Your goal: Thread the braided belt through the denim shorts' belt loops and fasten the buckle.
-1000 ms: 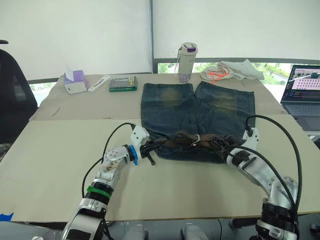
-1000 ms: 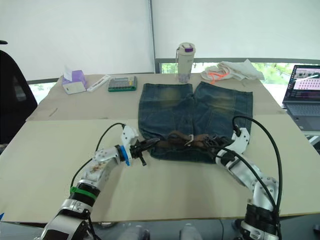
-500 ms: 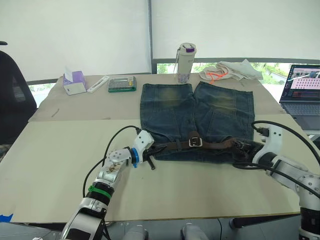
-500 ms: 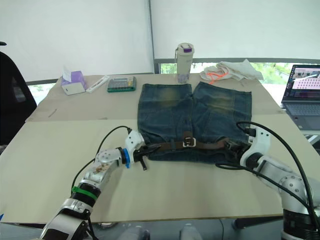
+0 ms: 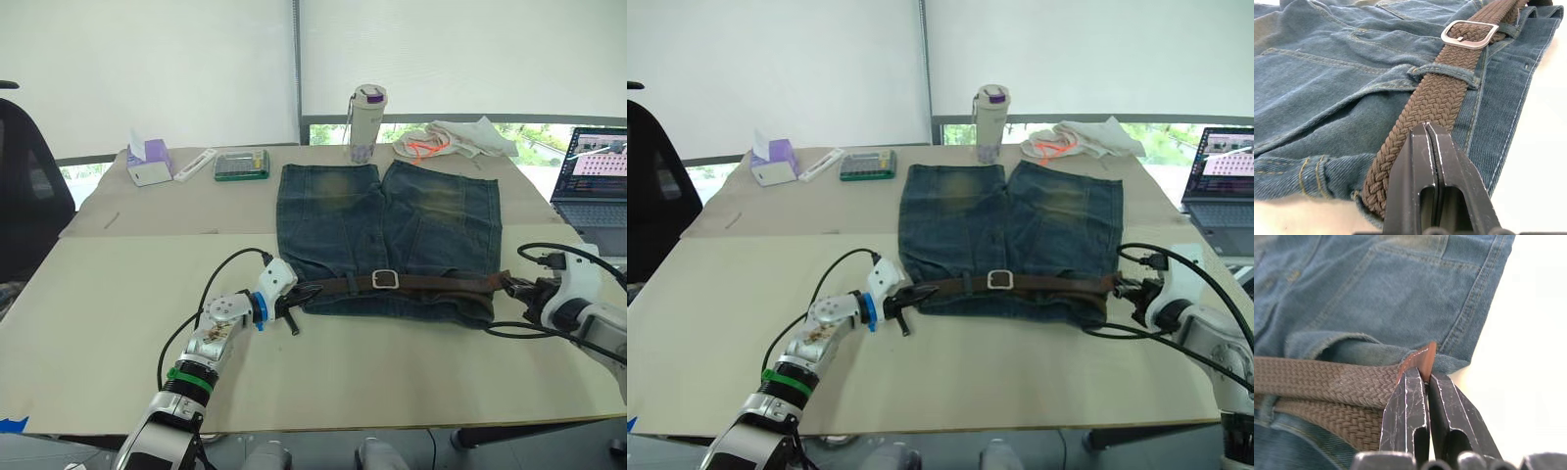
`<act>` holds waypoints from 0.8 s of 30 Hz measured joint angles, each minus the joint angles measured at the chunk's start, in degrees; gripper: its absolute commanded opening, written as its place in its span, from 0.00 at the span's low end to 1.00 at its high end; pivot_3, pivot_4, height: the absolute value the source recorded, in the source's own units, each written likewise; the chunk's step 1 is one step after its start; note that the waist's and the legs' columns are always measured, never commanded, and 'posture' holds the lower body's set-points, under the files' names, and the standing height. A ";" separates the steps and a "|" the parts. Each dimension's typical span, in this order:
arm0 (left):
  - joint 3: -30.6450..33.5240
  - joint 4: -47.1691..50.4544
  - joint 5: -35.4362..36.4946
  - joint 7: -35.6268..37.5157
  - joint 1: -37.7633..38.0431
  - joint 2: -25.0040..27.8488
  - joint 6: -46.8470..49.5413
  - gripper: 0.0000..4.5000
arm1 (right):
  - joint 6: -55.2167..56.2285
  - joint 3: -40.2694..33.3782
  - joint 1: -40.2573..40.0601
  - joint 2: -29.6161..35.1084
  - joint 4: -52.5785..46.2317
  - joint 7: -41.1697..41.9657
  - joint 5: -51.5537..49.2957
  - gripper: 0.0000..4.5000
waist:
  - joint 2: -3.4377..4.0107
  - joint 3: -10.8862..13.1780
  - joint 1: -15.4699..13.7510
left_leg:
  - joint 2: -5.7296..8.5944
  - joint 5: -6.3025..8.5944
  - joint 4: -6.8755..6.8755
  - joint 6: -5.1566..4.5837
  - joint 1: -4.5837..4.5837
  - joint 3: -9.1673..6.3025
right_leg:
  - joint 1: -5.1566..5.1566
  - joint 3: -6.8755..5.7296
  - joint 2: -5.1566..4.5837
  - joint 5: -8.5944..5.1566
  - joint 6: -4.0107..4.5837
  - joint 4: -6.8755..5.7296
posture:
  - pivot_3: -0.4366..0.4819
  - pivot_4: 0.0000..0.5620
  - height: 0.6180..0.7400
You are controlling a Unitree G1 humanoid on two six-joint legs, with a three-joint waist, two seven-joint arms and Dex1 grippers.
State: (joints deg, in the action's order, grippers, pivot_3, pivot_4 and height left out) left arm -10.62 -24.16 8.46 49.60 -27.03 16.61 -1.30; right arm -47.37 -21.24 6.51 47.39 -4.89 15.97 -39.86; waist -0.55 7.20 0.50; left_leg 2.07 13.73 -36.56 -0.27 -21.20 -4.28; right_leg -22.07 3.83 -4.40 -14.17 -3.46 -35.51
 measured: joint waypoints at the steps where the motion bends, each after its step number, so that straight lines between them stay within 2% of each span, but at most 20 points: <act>1: 0.00 0.00 0.00 0.00 0.07 0.04 -0.11 0.01 | 0.38 0.05 -0.27 0.00 0.02 0.31 0.59 0.00 | 0.00 0.00 -0.14 | 0.00 0.00 0.00 0.00 0.00 0.00 | 0.02 0.00 -0.01 0.00 0.00 0.02 | 0.48 0.27 1.00; 2: 0.02 0.01 0.00 -0.04 0.15 0.10 -0.27 0.01 | 0.82 0.04 -0.43 -0.14 0.01 0.67 0.98 0.00 | 0.00 0.00 -0.20 | 0.00 0.00 0.00 0.00 0.00 0.01 | 0.03 0.00 -0.02 0.00 0.00 0.04 | 0.48 0.27 1.00; 3: 0.05 0.01 0.00 -0.10 0.20 0.17 -0.42 0.00 | 1.22 0.05 -0.49 -0.35 -0.04 1.22 1.42 0.18 | 0.00 0.00 -0.22 | 0.01 0.00 -0.01 0.00 0.00 0.00 | 0.04 0.00 -0.02 0.00 0.00 0.06 | 0.48 0.27 1.00; 8: 1.76 0.85 0.94 -0.20 1.17 0.45 -0.65 0.00 | 6.22 -0.23 -1.06 -1.97 0.02 5.76 4.18 0.54 | -0.01 0.01 0.16 | -0.04 0.00 0.00 0.00 0.01 -0.02 | 0.02 0.00 0.04 0.00 0.00 0.06 | 0.48 0.27 1.00; 9: 2.26 1.31 1.78 0.15 1.41 0.45 0.25 0.12 | 8.41 -0.44 -1.42 -2.16 0.14 7.40 4.93 0.62 | 0.00 0.01 0.28 | -0.05 0.01 0.00 0.00 0.01 -0.03 | 0.02 0.00 0.04 0.00 0.00 0.05 | 0.48 0.27 1.00; 14: 5.02 8.16 5.99 1.98 4.89 1.72 2.51 0.48 | 22.08 -1.40 -6.41 -2.02 2.50 18.61 9.42 1.00 | -0.02 0.02 0.28 | -0.07 0.02 0.01 -0.03 -0.02 -0.02 | 0.00 -0.01 0.03 0.00 0.00 0.10 | 0.48 0.27 1.00; 18: 6.92 17.81 9.67 3.35 9.46 5.44 6.44 0.77 | 28.99 -1.49 -10.84 -1.95 4.96 28.80 10.13 1.00 | -0.01 0.03 0.28 | -0.15 0.04 0.01 -0.04 0.03 -0.12 | 0.03 0.04 0.00 0.00 0.01 0.11 | 0.48 0.27 1.00; 21: 7.93 24.67 9.72 2.78 13.81 9.99 10.59 1.00 | 34.36 -1.39 -15.10 0.21 7.51 37.89 11.83 1.00 | 0.03 0.04 0.30 | -0.17 0.06 0.03 -0.07 0.07 -0.12 | 0.04 0.08 0.00 0.00 0.01 0.12 | 0.48 0.27 1.00; 24: 8.28 28.13 7.59 2.06 19.15 15.30 12.79 1.00 | 39.50 -2.56 -16.94 0.47 10.81 44.12 11.95 1.00 | 0.02 0.06 0.53 | -0.23 0.07 0.10 -0.08 0.12 -0.12 | 0.04 0.10 0.03 -0.01 0.03 0.14 | 0.48 0.27 1.00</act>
State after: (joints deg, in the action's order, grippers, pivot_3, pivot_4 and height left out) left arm -2.34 3.97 16.06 51.66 -7.89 31.91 11.49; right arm -7.87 -23.80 -10.43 47.86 5.92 60.09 -27.91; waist -0.54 7.25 1.03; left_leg 1.83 13.80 -36.45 -0.34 -21.07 -4.40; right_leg -22.03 3.93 -4.37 -14.18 -3.43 -35.38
